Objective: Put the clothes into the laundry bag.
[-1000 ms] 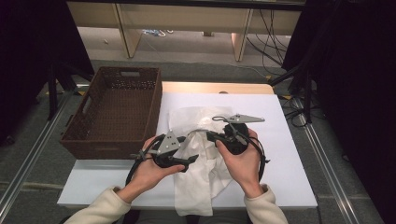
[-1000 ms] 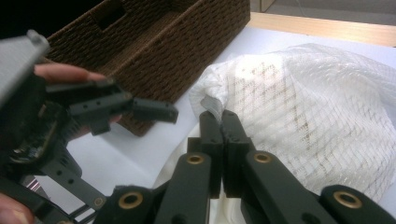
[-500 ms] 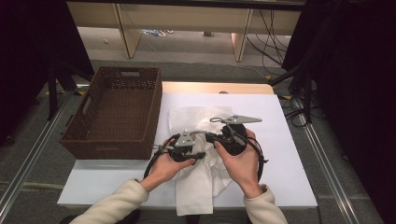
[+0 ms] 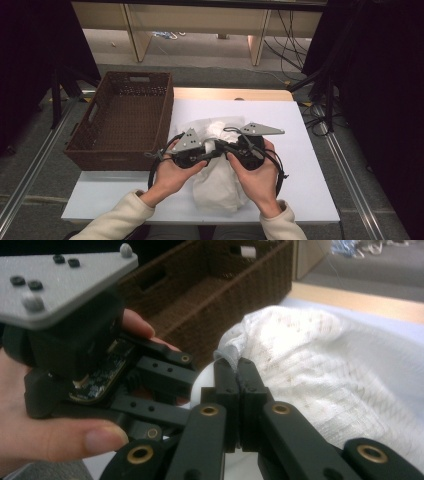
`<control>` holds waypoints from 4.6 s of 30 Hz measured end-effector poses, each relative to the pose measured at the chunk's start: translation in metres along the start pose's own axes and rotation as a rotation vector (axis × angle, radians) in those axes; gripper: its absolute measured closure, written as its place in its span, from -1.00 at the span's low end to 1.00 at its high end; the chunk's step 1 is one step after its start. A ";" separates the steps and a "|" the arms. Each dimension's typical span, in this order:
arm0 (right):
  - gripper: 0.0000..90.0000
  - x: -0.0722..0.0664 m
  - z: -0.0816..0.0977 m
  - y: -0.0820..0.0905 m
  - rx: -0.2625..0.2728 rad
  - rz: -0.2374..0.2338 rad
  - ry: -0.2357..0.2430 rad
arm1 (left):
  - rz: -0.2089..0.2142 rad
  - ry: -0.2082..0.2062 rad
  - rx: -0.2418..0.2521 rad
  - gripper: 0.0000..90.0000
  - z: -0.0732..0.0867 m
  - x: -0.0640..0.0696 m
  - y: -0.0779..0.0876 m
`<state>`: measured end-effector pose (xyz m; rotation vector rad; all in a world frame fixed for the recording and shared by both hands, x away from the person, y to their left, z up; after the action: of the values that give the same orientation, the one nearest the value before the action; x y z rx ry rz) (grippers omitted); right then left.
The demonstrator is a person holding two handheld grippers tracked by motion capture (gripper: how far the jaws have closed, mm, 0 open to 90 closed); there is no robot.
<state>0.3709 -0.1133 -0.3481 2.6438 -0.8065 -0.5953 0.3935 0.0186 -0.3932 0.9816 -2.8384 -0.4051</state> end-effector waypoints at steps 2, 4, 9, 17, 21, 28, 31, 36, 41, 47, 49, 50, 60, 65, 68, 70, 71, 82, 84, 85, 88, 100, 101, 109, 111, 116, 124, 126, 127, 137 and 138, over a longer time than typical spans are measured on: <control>1.00 -0.002 -0.003 0.004 0.017 0.001 0.026 | 0.002 0.020 0.008 0.85 -0.005 0.000 0.002; 1.00 0.000 -0.004 0.004 0.029 -0.005 0.016 | -0.004 0.015 0.004 0.85 -0.005 -0.001 0.001; 1.00 0.011 0.002 -0.001 -0.003 0.004 -0.045 | -0.076 -0.015 -0.053 0.85 0.010 -0.014 -0.021; 1.00 0.029 0.014 -0.014 -0.060 0.025 -0.093 | -0.134 -0.006 -0.082 0.77 0.027 -0.030 -0.040; 1.00 0.029 0.013 -0.012 -0.055 0.037 -0.092 | -0.113 -0.012 -0.092 0.43 0.027 -0.023 -0.031; 1.00 0.031 0.014 -0.014 -0.057 0.050 -0.090 | -0.099 -0.029 -0.112 -0.27 0.026 -0.011 0.008; 1.00 0.032 0.015 -0.014 -0.063 0.051 -0.103 | -0.094 -0.048 -0.126 -0.40 0.031 -0.006 0.027; 1.00 0.034 0.015 -0.016 -0.076 0.054 -0.075 | 0.003 -0.036 -0.250 -0.55 0.061 0.010 0.029; 1.00 0.031 0.017 -0.019 -0.089 0.051 -0.087 | 0.003 -0.083 -0.326 -0.65 0.085 0.018 0.004; 1.00 0.032 0.019 -0.020 -0.111 0.074 -0.077 | -0.069 -0.179 -0.315 -0.08 0.088 0.018 -0.015; 1.00 0.031 0.018 -0.021 -0.105 0.054 -0.089 | -0.071 -0.185 -0.304 0.20 0.084 0.015 -0.017; 1.00 0.031 0.018 -0.021 -0.102 0.056 -0.080 | -0.076 -0.178 -0.298 0.40 0.081 0.012 -0.018; 1.00 0.033 0.019 -0.020 -0.107 0.067 -0.074 | -0.065 -0.080 -0.141 0.75 0.033 0.006 -0.003; 1.00 0.028 0.015 -0.017 -0.084 0.071 -0.076 | -0.099 -0.071 -0.138 0.76 0.028 -0.006 -0.014; 1.00 0.026 0.015 -0.015 -0.087 0.059 -0.072 | -0.129 -0.068 -0.130 0.76 0.030 -0.014 -0.025; 1.00 0.022 0.014 -0.017 -0.085 0.027 -0.088 | -0.161 -0.082 -0.127 0.76 0.033 -0.025 -0.034; 1.00 0.020 0.014 -0.017 -0.086 0.027 -0.089 | -0.176 -0.059 -0.121 0.76 0.034 -0.030 -0.039; 1.00 0.026 0.016 -0.018 -0.089 0.043 -0.093 | -0.182 -0.056 -0.127 0.27 0.036 -0.032 -0.027; 1.00 0.026 0.016 -0.018 -0.089 0.041 -0.093 | -0.165 -0.049 -0.126 0.11 0.038 -0.027 -0.018; 1.00 0.026 0.016 -0.018 -0.089 0.045 -0.092 | -0.158 -0.058 -0.133 0.05 0.038 -0.025 -0.013; 1.00 0.026 0.016 -0.018 -0.092 0.048 -0.087 | -0.148 -0.076 -0.125 -0.06 0.038 -0.020 0.002; 1.00 0.030 0.015 -0.017 -0.081 0.064 -0.083 | -0.055 -0.221 -0.153 -0.38 0.050 0.018 0.008; 1.00 0.029 0.015 -0.017 -0.082 0.062 -0.086 | -0.074 -0.253 -0.151 -0.39 0.052 0.018 0.002; 1.00 0.030 0.015 -0.015 -0.081 0.039 -0.101 | -0.147 -0.212 -0.203 0.01 0.062 0.019 -0.035; 1.00 0.031 0.014 -0.015 -0.070 0.040 -0.096 | -0.158 -0.195 -0.206 0.19 0.059 0.016 -0.041; 1.00 0.030 0.014 -0.013 -0.064 0.034 -0.123 | -0.170 -0.182 -0.222 0.67 0.057 0.000 -0.052; 1.00 0.033 0.015 -0.013 -0.063 0.029 -0.133 | -0.272 -0.099 -0.224 0.78 0.056 -0.038 -0.058; 1.00 0.032 0.015 -0.013 -0.066 0.043 -0.158 | -0.293 -0.072 -0.211 0.78 0.057 -0.045 -0.058; 1.00 0.034 0.015 -0.013 -0.068 0.029 -0.132 | -0.294 -0.076 -0.212 0.77 0.057 -0.047 -0.057; 1.00 0.032 0.016 -0.012 -0.082 0.039 -0.156 | -0.249 -0.067 -0.176 0.35 0.060 -0.036 -0.046; 1.00 0.032 0.016 -0.012 -0.081 0.050 -0.165 | -0.242 -0.077 -0.174 0.25 0.060 -0.034 -0.042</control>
<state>0.3925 -0.1252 -0.3758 2.5188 -0.8729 -0.8238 0.4338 0.0209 -0.4635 1.3011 -2.6988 -0.7146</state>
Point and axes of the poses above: each handheld gripper's, and its own axes: y roughly backward along the jaws, z roughly out of its underside, x roughly to its right, the point moved 4 cm from there along -y, roughly forward along the jaws, and after that the axes turned 10 degrees about -z, right-handed, at the moved point
